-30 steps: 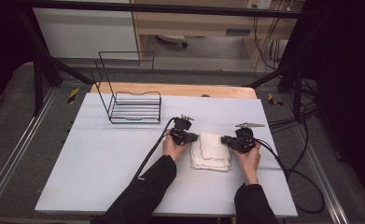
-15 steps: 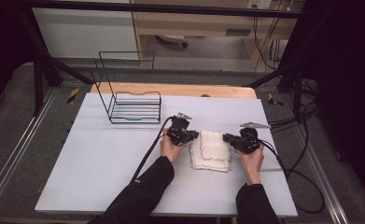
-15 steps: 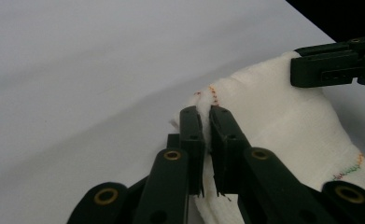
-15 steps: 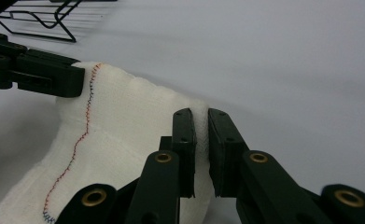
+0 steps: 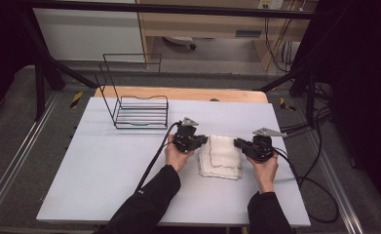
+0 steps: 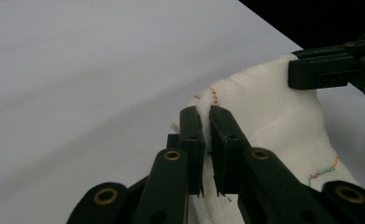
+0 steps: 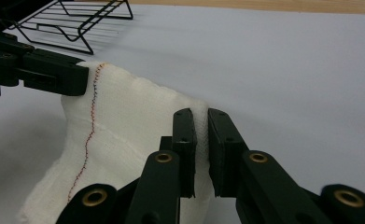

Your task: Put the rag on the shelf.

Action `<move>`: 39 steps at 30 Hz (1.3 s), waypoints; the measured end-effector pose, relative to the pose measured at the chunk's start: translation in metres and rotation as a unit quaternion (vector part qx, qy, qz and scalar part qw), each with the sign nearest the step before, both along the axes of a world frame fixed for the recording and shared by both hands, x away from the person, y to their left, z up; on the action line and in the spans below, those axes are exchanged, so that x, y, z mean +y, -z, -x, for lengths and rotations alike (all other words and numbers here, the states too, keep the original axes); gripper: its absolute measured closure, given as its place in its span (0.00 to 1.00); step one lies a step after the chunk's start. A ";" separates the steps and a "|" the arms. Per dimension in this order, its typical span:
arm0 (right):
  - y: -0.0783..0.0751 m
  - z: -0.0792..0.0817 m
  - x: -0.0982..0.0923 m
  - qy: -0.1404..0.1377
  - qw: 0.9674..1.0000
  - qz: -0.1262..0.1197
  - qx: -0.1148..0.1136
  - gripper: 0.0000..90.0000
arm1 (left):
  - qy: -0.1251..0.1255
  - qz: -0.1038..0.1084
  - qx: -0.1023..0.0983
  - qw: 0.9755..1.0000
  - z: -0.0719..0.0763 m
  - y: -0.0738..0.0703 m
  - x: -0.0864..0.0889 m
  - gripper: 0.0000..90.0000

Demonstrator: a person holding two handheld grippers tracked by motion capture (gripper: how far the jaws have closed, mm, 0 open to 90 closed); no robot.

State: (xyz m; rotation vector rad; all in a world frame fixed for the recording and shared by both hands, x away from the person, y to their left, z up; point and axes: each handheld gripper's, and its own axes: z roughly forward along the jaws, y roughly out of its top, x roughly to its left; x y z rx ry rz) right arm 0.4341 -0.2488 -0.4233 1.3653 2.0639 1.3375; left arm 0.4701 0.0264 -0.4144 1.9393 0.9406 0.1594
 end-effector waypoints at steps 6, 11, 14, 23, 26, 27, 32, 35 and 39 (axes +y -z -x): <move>-0.008 0.008 0.001 -0.001 1.000 0.004 -0.015 0.91 | -0.001 0.009 -0.012 1.000 0.006 -0.002 0.002 0.93; -0.013 0.012 0.003 -0.002 1.000 0.003 -0.024 0.91 | -0.003 0.017 -0.020 1.000 0.010 -0.004 0.004 0.93; -0.017 0.016 0.003 -0.001 1.000 0.005 -0.028 0.91 | 0.001 0.027 -0.019 0.999 0.013 -0.006 0.006 0.93; -0.027 0.026 0.005 -0.004 0.999 0.010 -0.046 0.92 | 0.008 0.043 -0.031 0.999 0.021 -0.013 0.010 0.93; -0.030 0.028 0.004 -0.002 0.999 0.010 -0.053 0.92 | 0.010 0.050 -0.038 0.998 0.024 -0.017 0.010 0.93; -0.031 0.029 0.004 -0.001 0.998 0.008 -0.055 0.92 | 0.010 0.050 -0.041 0.998 0.025 -0.018 0.010 0.93; -0.036 0.032 0.004 0.001 0.998 0.005 -0.067 0.92 | 0.011 0.055 -0.051 0.997 0.029 -0.023 0.011 0.93; -0.038 0.034 0.004 0.003 0.997 0.003 -0.073 0.92 | 0.009 0.058 -0.059 0.997 0.031 -0.025 0.012 0.93; -0.042 0.037 0.006 0.001 0.996 -0.002 -0.086 0.92 | 0.005 0.066 -0.068 0.995 0.033 -0.027 0.015 0.93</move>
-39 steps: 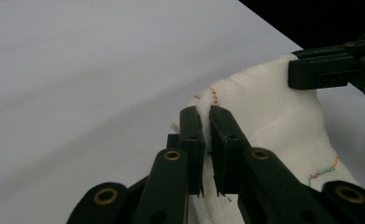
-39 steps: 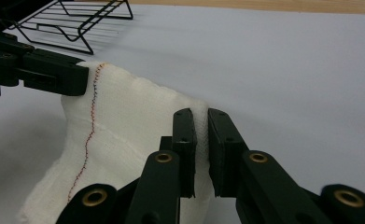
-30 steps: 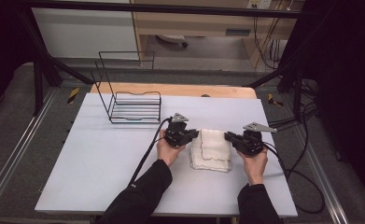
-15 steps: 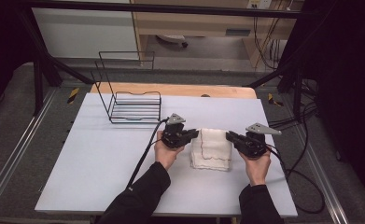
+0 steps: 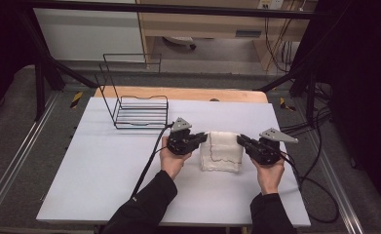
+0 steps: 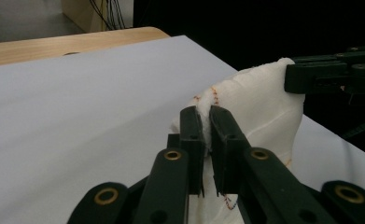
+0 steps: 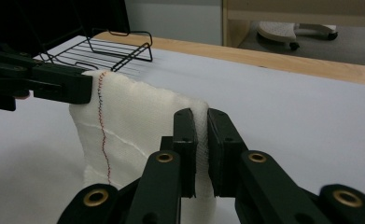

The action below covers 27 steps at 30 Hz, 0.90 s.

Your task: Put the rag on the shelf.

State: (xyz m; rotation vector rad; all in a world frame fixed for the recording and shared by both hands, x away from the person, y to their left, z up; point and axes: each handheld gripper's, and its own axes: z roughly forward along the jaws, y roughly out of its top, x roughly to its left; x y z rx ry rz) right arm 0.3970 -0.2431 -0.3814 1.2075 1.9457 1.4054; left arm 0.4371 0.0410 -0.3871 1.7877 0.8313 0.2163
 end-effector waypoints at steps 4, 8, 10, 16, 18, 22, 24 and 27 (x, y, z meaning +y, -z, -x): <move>-0.003 0.002 0.001 0.000 1.000 0.002 -0.008 0.92 | -0.002 0.008 -0.008 1.000 0.003 -0.001 0.002 0.93; -0.009 0.006 0.004 0.000 1.000 0.000 -0.021 0.92 | -0.004 0.016 -0.017 1.000 0.005 -0.004 0.004 0.93; -0.012 0.007 0.004 -0.001 1.000 -0.002 -0.025 0.92 | -0.004 0.019 -0.022 1.000 0.007 -0.006 0.006 0.93; -0.019 0.011 0.008 -0.003 0.999 -0.002 -0.040 0.92 | -0.006 0.029 -0.036 0.999 0.011 -0.014 0.011 0.93; -0.021 0.012 0.009 -0.003 0.999 -0.004 -0.045 0.92 | -0.005 0.033 -0.040 0.999 0.012 -0.016 0.012 0.93; -0.025 0.014 0.012 -0.003 0.999 -0.003 -0.053 0.92 | -0.007 0.041 -0.048 0.998 0.016 -0.021 0.016 0.93; -0.030 0.015 0.014 -0.004 0.998 -0.002 -0.062 0.92 | -0.007 0.044 -0.053 0.998 0.017 -0.023 0.017 0.93; -0.034 0.017 0.017 -0.006 0.998 -0.005 -0.070 0.92 | -0.010 0.048 -0.059 0.997 0.019 -0.027 0.021 0.93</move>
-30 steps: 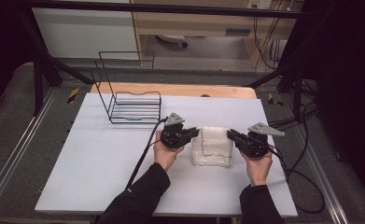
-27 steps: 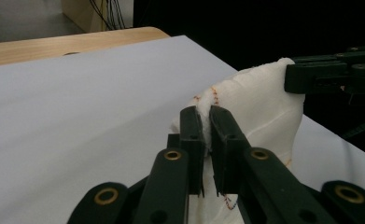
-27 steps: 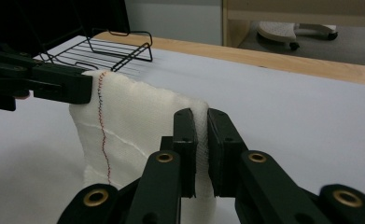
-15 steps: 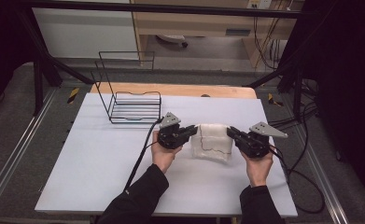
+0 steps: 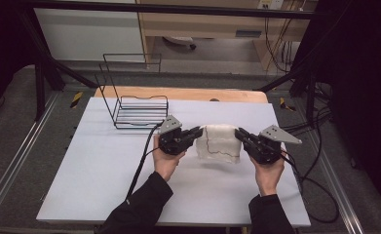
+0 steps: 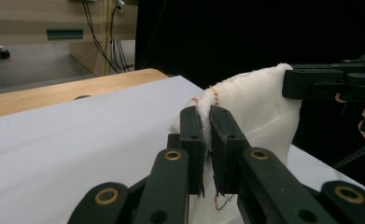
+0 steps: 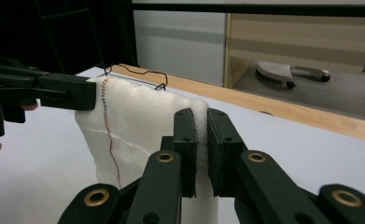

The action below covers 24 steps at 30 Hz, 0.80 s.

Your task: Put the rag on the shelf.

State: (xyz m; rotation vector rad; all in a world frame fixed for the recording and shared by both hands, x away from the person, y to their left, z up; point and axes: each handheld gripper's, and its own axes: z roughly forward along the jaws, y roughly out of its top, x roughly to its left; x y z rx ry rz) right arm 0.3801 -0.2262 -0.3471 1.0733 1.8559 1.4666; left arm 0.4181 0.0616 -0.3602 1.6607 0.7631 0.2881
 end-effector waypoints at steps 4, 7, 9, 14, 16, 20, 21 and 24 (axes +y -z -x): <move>-0.005 0.001 0.006 0.000 1.000 0.000 -0.010 0.92 | -0.005 0.005 -0.008 1.000 0.002 -0.005 0.005 0.93; -0.008 0.002 0.010 -0.001 1.000 -0.001 -0.016 0.92 | -0.009 0.010 -0.013 1.000 0.003 -0.007 0.009 0.93; -0.010 0.003 0.013 -0.002 1.000 -0.004 -0.018 0.92 | -0.011 0.013 -0.018 1.000 0.005 -0.009 0.014 0.93; -0.013 0.004 0.021 -0.003 1.000 -0.011 -0.028 0.92 | -0.016 0.019 -0.024 0.999 0.007 -0.011 0.021 0.93; -0.015 0.005 0.025 -0.005 0.999 -0.013 -0.031 0.92 | -0.018 0.023 -0.027 0.999 0.008 -0.013 0.025 0.93; -0.018 0.006 0.032 -0.009 0.999 -0.019 -0.039 0.92 | -0.021 0.028 -0.032 0.999 0.010 -0.016 0.033 0.93; -0.018 0.006 0.032 -0.009 0.999 -0.019 -0.039 0.92 | -0.023 0.027 -0.034 0.999 0.010 -0.017 0.036 0.93; -0.020 0.006 0.038 -0.011 0.999 -0.024 -0.044 0.92 | -0.027 0.028 -0.039 0.998 0.012 -0.021 0.042 0.93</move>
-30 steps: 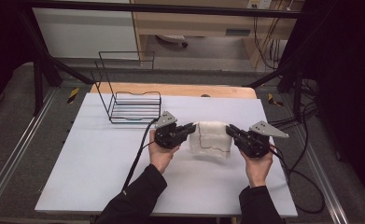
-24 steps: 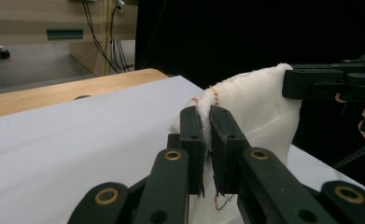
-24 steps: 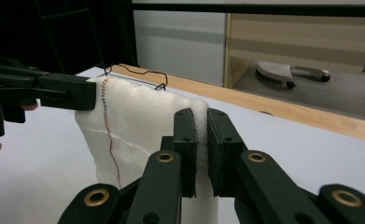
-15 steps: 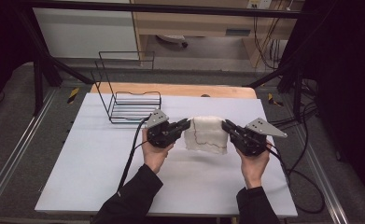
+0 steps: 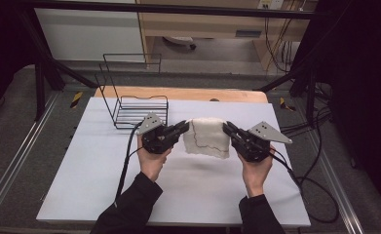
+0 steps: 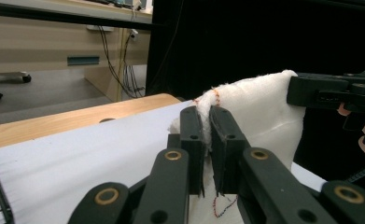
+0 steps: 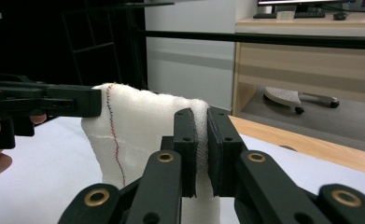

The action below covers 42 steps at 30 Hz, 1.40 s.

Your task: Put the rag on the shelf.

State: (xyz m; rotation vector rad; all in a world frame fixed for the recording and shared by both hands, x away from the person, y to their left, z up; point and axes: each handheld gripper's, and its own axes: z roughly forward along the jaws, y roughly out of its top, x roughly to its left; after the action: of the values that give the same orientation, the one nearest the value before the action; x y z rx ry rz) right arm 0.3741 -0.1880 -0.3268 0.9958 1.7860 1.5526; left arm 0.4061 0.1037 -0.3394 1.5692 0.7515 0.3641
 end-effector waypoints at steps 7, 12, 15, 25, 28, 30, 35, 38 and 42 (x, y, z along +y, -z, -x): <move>-0.009 0.000 0.018 -0.008 1.000 -0.013 -0.015 0.92 | -0.012 0.004 -0.014 1.000 0.002 -0.009 0.015 0.93; -0.014 -0.002 0.027 -0.011 1.000 -0.017 -0.021 0.92 | -0.023 0.004 -0.020 1.000 0.003 -0.015 0.027 0.93; -0.016 -0.003 0.034 -0.015 0.999 -0.022 -0.024 0.92 | -0.029 0.008 -0.022 0.999 0.004 -0.018 0.033 0.93; -0.022 -0.008 0.057 -0.024 0.999 -0.031 -0.035 0.92 | -0.043 0.004 -0.033 0.999 0.004 -0.030 0.053 0.93; -0.023 -0.009 0.060 -0.026 0.998 -0.030 -0.038 0.92 | -0.048 0.005 -0.035 0.998 0.004 -0.033 0.057 0.93; -0.025 -0.010 0.063 -0.028 0.998 -0.034 -0.039 0.92 | -0.051 0.008 -0.038 0.998 0.004 -0.035 0.060 0.93; -0.031 -0.012 0.071 -0.031 0.998 -0.035 -0.046 0.92 | -0.056 0.004 -0.043 0.998 0.003 -0.042 0.068 0.93; -0.036 -0.014 0.079 -0.033 0.998 -0.032 -0.052 0.92 | -0.059 0.004 -0.046 0.997 0.004 -0.045 0.073 0.93; -0.038 -0.015 0.084 -0.036 0.997 -0.032 -0.055 0.92 | -0.066 0.007 -0.048 0.997 0.003 -0.049 0.080 0.93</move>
State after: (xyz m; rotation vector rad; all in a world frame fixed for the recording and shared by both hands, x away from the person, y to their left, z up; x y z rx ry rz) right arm 0.3894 -0.1041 -0.2885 0.8673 1.7236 1.6847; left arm 0.4026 0.1837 -0.2902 1.4820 0.7823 0.5261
